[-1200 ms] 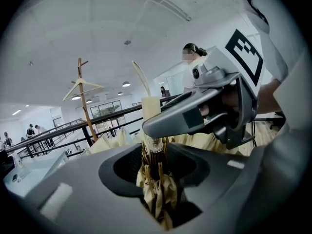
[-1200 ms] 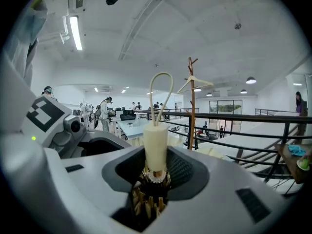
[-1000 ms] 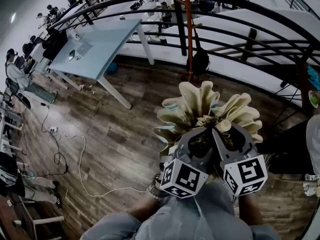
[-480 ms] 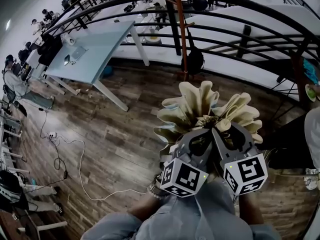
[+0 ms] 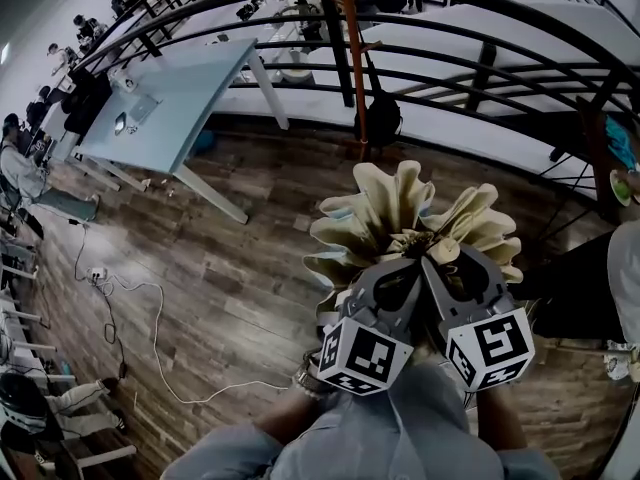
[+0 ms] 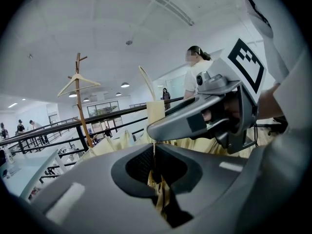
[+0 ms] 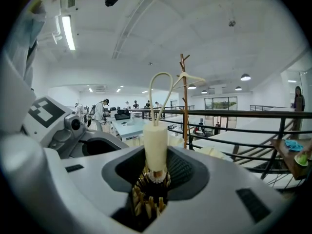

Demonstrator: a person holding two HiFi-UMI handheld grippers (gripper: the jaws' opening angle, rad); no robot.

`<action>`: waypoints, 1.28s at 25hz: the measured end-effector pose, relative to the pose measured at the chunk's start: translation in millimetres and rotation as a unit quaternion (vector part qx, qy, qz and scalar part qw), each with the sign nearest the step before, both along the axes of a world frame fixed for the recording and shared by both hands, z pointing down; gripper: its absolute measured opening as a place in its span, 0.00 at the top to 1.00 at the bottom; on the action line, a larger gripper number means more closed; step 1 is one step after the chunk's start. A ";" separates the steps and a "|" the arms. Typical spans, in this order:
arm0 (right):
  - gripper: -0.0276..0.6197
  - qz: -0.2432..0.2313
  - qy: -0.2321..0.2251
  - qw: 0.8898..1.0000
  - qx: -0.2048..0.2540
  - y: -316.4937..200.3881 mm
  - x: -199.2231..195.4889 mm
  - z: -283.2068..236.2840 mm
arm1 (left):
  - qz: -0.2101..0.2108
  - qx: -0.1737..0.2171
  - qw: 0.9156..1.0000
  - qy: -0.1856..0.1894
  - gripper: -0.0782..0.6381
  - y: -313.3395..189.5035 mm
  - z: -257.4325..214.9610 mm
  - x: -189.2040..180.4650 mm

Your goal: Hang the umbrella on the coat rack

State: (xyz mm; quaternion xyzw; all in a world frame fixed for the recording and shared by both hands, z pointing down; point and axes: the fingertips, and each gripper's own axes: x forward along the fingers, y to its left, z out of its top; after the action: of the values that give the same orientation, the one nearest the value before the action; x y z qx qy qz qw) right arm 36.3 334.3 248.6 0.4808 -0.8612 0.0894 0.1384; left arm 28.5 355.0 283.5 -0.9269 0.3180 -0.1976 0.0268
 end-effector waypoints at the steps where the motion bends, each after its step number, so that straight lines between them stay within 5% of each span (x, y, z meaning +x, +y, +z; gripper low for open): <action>1: 0.75 0.001 -0.001 1.000 -0.002 -5.4 1.6 2.0 | -0.003 -0.002 1.000 0.003 0.87 -5.5 1.3 0.1; 32: 0.75 0.012 0.003 1.000 -0.016 -189.5 1.7 21.6 | 0.016 -0.020 1.000 0.005 0.88 -194.0 25.7 5.1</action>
State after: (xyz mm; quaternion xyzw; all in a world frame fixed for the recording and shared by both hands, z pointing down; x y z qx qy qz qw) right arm 38.0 144.7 270.2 0.4889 -0.8535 0.1037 0.1476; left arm 33.6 161.0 309.2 -0.9333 0.2987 -0.1989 0.0096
